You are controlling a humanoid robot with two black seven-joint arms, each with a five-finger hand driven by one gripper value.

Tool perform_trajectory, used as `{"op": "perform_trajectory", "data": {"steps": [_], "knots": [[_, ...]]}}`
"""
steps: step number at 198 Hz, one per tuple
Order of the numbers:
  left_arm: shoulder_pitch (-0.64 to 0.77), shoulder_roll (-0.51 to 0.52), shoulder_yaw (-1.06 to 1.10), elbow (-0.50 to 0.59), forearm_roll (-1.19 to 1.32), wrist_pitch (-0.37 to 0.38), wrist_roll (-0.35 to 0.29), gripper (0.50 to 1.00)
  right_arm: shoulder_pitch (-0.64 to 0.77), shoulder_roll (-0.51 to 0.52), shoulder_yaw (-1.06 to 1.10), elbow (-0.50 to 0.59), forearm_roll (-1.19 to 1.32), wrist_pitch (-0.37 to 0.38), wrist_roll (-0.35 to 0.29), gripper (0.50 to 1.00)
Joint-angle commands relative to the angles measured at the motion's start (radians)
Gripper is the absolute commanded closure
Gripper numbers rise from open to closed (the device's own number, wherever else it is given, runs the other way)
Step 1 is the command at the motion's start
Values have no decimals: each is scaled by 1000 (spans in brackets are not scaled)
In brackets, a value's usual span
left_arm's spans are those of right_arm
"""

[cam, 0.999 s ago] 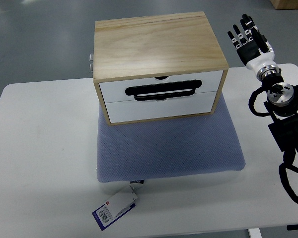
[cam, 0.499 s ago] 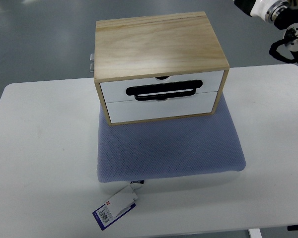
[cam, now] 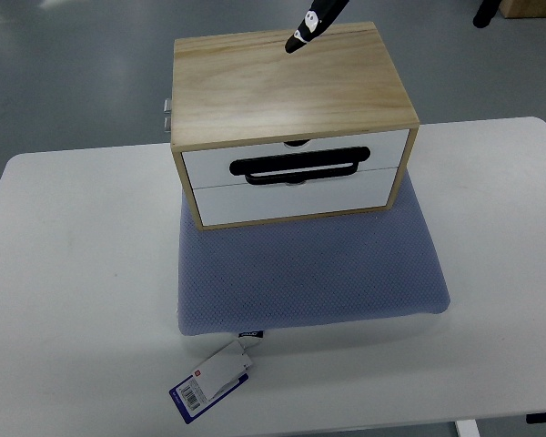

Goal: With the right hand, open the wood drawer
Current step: 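Swing the right hand over the cabinet toward the upper drawer handle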

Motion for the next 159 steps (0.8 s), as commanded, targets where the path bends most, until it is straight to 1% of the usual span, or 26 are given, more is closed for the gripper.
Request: {"op": "perform_trajectory", "data": {"steps": [1, 15, 43, 65, 82, 84, 116, 117, 127, 159], "knots": [[0, 0, -1, 2, -1, 0, 0, 500, 94, -11, -89, 134, 7, 36, -44, 556], [0, 0, 0, 2, -1, 0, 0, 500, 140, -8, -128, 212, 15, 39, -64, 556], [0, 0, 0, 2, -1, 0, 0, 500, 170, 5, -165, 286, 21, 42, -78, 556], [-2, 0, 0, 3, -1, 2, 0, 500, 167, 6, -185, 313, 42, 64, -79, 556], [0, 0, 0, 5, -2, 2, 0, 500, 162, 6, -196, 321, 47, 65, -79, 556], [0, 0, -1, 6, -2, 2, 0, 500, 154, 5, -207, 338, 48, 67, -79, 556], [0, 0, -1, 6, -2, 2, 0, 500, 133, 5, -207, 339, 82, 65, -79, 556], [0, 0, 0, 6, -2, 2, 0, 500, 124, 5, -205, 342, 120, 67, -79, 556], [0, 0, 0, 6, -2, 2, 0, 500, 111, 5, -204, 347, 159, 64, -79, 556], [0, 0, 0, 6, -2, 2, 0, 500, 81, 3, -201, 350, 174, 59, -79, 556]]}}
